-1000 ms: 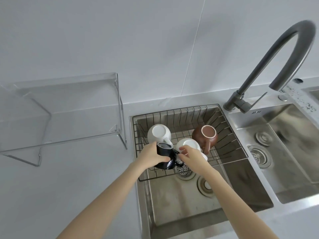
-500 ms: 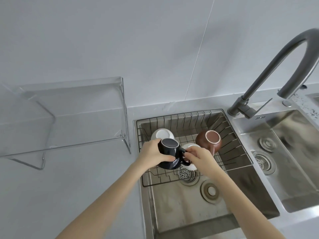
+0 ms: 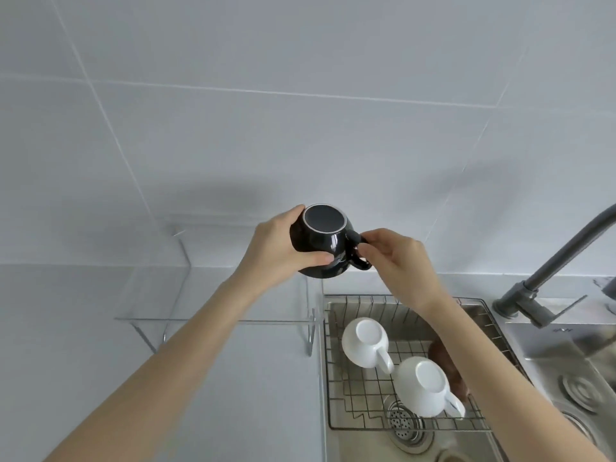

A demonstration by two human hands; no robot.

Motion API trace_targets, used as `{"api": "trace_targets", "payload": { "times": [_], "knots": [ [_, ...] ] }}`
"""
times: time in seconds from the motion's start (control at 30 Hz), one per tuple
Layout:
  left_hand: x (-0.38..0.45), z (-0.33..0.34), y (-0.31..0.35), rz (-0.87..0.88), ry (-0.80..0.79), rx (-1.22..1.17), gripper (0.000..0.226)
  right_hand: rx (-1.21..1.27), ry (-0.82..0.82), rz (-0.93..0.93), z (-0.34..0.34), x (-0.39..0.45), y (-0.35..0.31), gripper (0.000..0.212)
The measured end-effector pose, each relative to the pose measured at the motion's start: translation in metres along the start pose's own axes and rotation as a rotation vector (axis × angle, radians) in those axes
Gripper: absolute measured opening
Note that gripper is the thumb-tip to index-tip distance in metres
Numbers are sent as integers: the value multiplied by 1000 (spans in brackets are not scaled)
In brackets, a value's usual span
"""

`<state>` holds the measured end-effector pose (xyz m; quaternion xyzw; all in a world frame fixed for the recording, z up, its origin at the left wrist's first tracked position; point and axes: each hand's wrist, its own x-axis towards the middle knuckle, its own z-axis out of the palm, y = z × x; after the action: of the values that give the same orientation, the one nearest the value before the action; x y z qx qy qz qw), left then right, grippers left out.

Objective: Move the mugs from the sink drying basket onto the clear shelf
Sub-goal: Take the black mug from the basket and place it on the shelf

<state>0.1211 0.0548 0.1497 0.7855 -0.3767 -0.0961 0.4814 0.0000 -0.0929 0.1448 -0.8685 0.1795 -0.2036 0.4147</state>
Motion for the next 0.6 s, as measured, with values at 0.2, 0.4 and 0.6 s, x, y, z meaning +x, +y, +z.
{"api": "trace_targets", "payload": {
  "times": [0.2,0.4,0.6],
  "knots": [
    [2,-72,-53,-71,69,27,55,0,-74,-83,74,41,-39,16],
    [2,-111,-109,-169,96,-4,64,8,-138,-52,142,68,-54,17],
    [13,-130,-153,-234,126,-11,75,9,-186,-20,186,92,-55,18]
  ]
}}
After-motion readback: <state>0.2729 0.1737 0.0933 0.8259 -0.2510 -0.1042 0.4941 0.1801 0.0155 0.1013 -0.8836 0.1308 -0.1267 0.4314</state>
